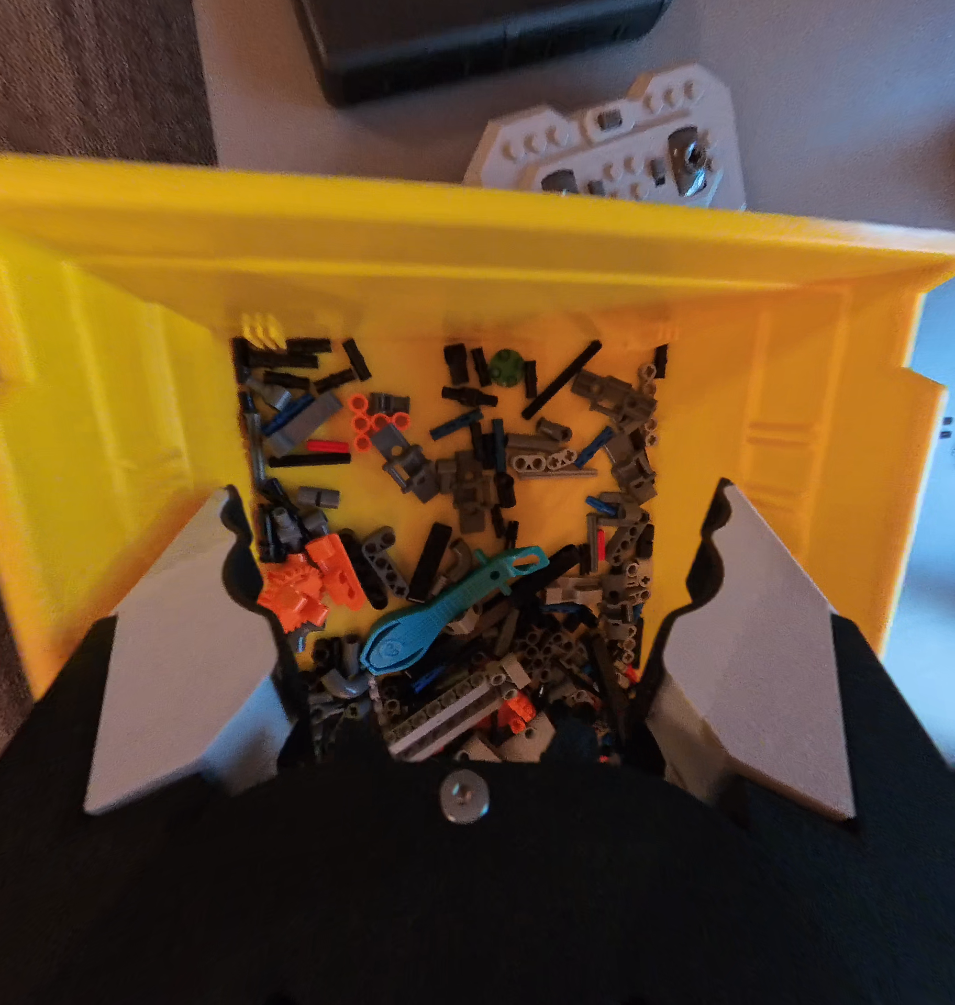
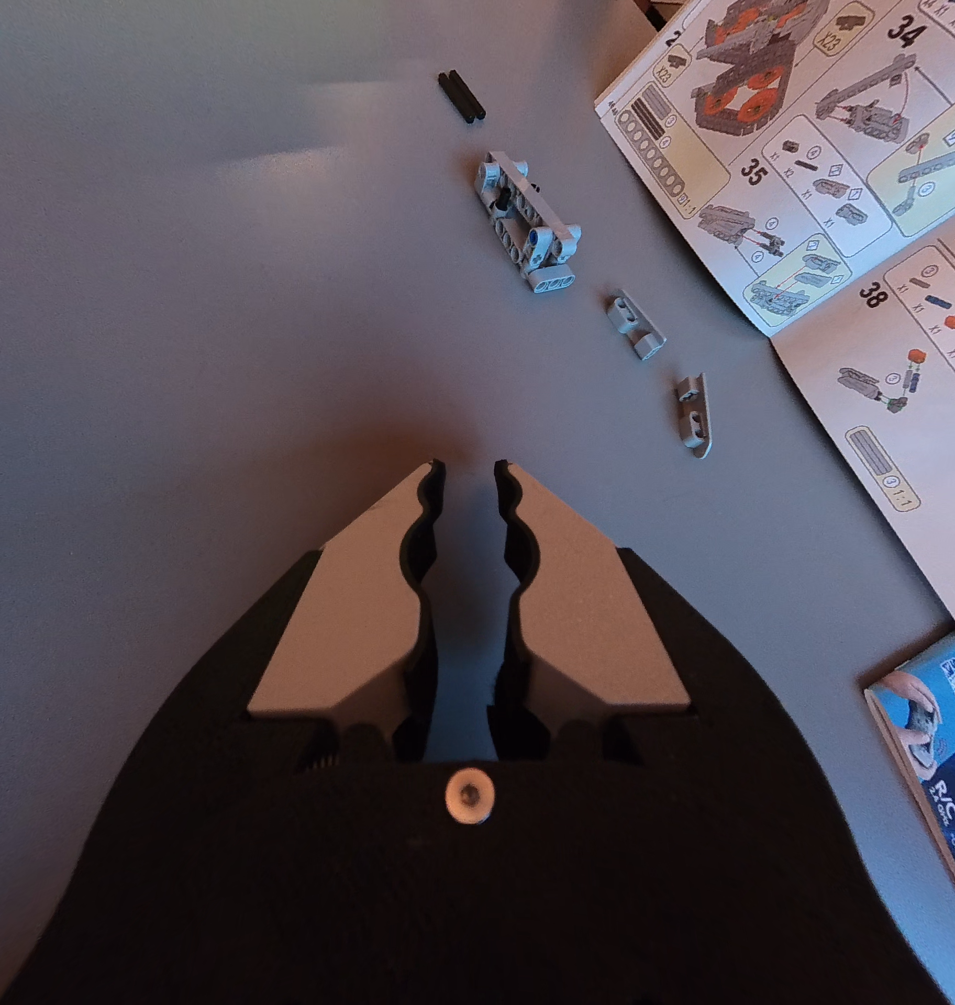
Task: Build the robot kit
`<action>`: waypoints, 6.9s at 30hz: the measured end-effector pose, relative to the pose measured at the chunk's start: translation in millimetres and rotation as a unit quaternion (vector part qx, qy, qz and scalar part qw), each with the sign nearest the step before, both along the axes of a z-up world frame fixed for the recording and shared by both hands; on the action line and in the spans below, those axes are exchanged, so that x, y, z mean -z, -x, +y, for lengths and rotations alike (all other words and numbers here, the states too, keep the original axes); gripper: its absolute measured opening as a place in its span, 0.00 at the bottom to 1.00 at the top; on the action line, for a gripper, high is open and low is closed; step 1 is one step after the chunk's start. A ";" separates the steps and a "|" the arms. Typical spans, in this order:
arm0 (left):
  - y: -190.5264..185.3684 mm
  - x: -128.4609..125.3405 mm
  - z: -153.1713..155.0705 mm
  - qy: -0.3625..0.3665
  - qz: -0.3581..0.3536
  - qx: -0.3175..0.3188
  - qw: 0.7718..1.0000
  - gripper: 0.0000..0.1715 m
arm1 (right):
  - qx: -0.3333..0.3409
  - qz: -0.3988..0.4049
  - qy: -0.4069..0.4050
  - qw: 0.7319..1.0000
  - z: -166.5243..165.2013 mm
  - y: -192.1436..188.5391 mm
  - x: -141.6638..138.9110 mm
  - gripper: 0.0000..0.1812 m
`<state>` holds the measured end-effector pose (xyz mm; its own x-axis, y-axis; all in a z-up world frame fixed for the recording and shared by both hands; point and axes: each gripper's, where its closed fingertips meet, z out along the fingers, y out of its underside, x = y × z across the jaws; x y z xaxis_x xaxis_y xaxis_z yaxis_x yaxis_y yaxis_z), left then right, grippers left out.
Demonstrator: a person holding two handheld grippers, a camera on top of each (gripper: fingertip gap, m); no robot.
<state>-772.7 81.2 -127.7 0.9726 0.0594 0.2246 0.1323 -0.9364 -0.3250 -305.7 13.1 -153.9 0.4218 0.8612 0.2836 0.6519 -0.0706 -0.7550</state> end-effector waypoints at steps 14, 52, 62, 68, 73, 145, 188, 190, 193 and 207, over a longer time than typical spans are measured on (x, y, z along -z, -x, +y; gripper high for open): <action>-20.6 3.1 -13.6 0.040 -0.081 0.002 0.996 0.79 | -0.003 0.000 0.001 1.000 -0.9 0.3 0.0 0.11; -14.7 17.5 -44.5 0.127 -0.005 0.028 0.991 0.65 | -0.003 0.002 0.007 1.000 -1.1 0.1 0.4 0.10; -28.3 45.8 -51.1 0.196 0.088 0.056 0.975 0.83 | 0.006 0.003 0.005 1.000 1.2 -1.3 0.3 0.10; -19.7 48.2 -50.5 0.204 0.108 0.052 0.972 0.78 | 0.014 0.006 0.011 1.000 3.5 -2.6 0.6 0.10; 4.7 39.5 -35.9 0.158 0.106 0.000 0.982 0.61 | 0.015 0.004 0.008 1.000 3.6 -2.7 0.5 0.10; -8.4 -23.2 -12.2 -0.004 0.056 0.082 0.995 0.19 | 0.018 0.005 0.012 1.000 4.5 -3.3 0.6 0.09; 16.2 9.7 -129.0 0.262 0.078 0.083 0.958 0.41 | 0.007 0.003 0.012 1.000 1.6 -1.6 1.4 0.07; 19.4 15.5 -129.2 0.256 0.137 0.205 0.935 0.38 | 0.007 0.003 0.013 1.000 1.6 -1.6 1.5 0.07; 14.7 21.8 -118.6 0.220 0.186 0.310 0.906 0.25 | 0.007 0.003 0.013 1.000 1.6 -1.6 1.4 0.07; 10.1 -5.1 -76.9 0.101 0.213 0.304 0.923 0.04 | 0.006 0.002 0.012 1.000 1.3 -1.5 1.3 0.07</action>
<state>-782.8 4.3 -122.6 0.8380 -0.5269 -0.1418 -0.5365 -0.8431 -0.0377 -304.2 14.4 -155.2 0.4326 0.8632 0.2603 0.6476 -0.0967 -0.7558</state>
